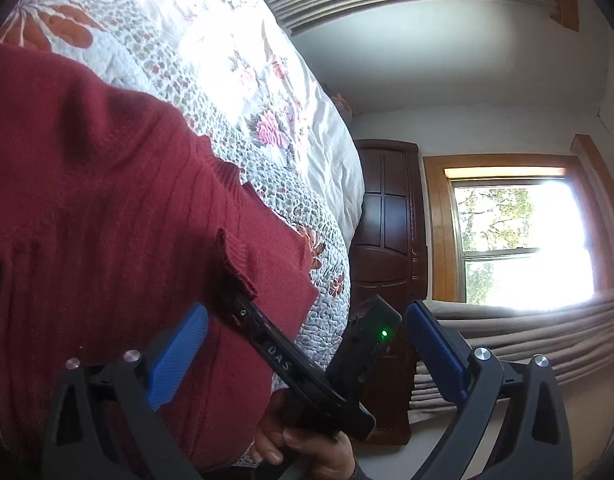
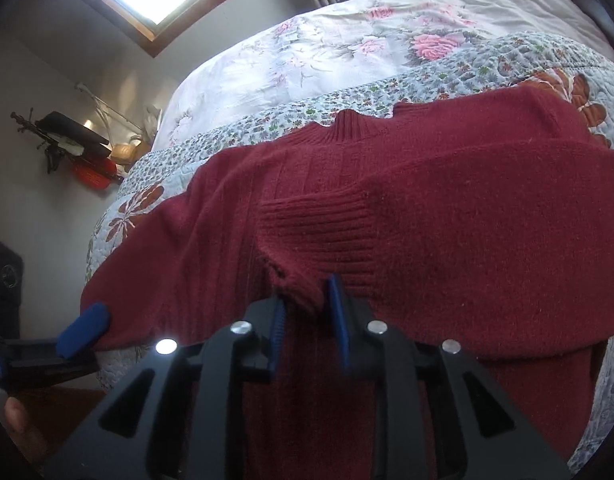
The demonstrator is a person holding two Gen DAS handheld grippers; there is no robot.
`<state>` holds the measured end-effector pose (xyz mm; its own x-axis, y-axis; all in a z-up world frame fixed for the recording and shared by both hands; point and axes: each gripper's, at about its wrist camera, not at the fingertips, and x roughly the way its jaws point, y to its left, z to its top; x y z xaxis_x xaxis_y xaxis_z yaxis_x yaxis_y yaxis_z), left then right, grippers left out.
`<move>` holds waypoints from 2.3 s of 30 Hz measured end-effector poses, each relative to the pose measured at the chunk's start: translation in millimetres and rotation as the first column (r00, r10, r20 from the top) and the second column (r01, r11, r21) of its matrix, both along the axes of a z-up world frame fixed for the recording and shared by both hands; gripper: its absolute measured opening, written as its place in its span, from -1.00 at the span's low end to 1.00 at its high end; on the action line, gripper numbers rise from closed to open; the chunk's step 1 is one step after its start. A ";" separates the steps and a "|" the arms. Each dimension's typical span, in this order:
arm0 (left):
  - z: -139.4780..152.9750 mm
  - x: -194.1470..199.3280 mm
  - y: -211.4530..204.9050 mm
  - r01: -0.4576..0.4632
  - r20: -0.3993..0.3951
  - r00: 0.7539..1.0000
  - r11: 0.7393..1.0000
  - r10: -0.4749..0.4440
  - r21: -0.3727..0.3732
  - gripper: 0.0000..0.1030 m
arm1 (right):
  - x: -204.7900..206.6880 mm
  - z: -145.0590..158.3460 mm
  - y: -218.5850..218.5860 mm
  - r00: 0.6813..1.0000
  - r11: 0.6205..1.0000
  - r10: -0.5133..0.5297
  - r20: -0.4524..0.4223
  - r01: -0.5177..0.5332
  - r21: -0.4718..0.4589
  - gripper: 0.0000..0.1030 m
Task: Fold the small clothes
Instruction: 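Carry the sleeve across the sweater body with the right gripper while the left gripper grasps the other cuff, then lay the sleeve on the sweater body and open the right gripper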
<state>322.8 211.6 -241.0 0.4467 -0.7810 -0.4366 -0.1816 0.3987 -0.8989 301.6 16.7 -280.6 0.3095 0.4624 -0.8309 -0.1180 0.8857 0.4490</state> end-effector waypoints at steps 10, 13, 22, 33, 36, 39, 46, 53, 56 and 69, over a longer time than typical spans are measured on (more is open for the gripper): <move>-73.1 28.7 -46.0 0.113 -0.204 0.974 0.992 -0.100 0.053 0.92 | -88.1 28.6 -70.7 0.998 0.996 -0.061 -0.015 0.062 0.067 0.09; -77.7 37.2 -57.7 0.142 -0.217 0.969 0.986 -0.120 0.086 0.92 | -118.0 24.1 -96.1 0.991 0.989 -0.125 -0.054 0.129 0.076 0.11; -71.1 66.6 -78.8 0.279 -0.282 0.941 0.901 -0.187 0.334 -0.33 | -154.3 15.2 -108.0 0.974 0.963 -0.189 -0.127 0.208 0.168 0.12; -5.0 63.1 -64.2 0.242 -0.070 0.970 0.904 -0.232 0.353 -0.86 | -170.0 26.7 -120.5 0.969 0.960 -0.226 -0.096 0.238 0.147 0.12; 25.2 55.8 -39.6 0.203 0.000 0.976 0.910 -0.218 0.362 -0.86 | -167.3 23.9 -118.5 0.965 0.957 -0.241 -0.105 0.254 0.142 0.12; 43.9 46.1 -2.8 0.144 0.049 0.983 0.911 -0.177 0.387 -0.86 | -170.8 22.0 -119.7 0.961 0.953 -0.253 -0.114 0.268 0.139 0.12; 4.0 42.9 81.9 0.086 -0.043 0.996 0.892 -0.075 0.444 -0.86 | -164.8 19.3 -118.4 0.961 0.956 -0.249 -0.120 0.263 0.127 0.11; -27.9 33.7 91.7 0.062 -0.067 0.997 0.921 -0.039 0.386 -0.86 | -163.7 20.7 -117.7 0.960 0.956 -0.251 -0.125 0.266 0.121 0.12; -26.4 32.9 92.2 0.065 -0.052 0.997 0.918 -0.049 0.390 -0.86 | -163.7 21.9 -119.6 0.959 0.956 -0.255 -0.122 0.270 0.119 0.12; -24.7 14.3 88.9 -0.024 -0.024 0.999 0.800 0.048 0.600 -0.69 | -162.0 21.3 -119.3 0.960 0.958 -0.249 -0.127 0.263 0.113 0.12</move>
<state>337.1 300.5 -265.8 0.4441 -0.3419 -0.8282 -0.2335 0.8482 -0.4754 139.6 -102.7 -259.3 0.3411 0.4844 -0.8056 0.1617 0.8140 0.5579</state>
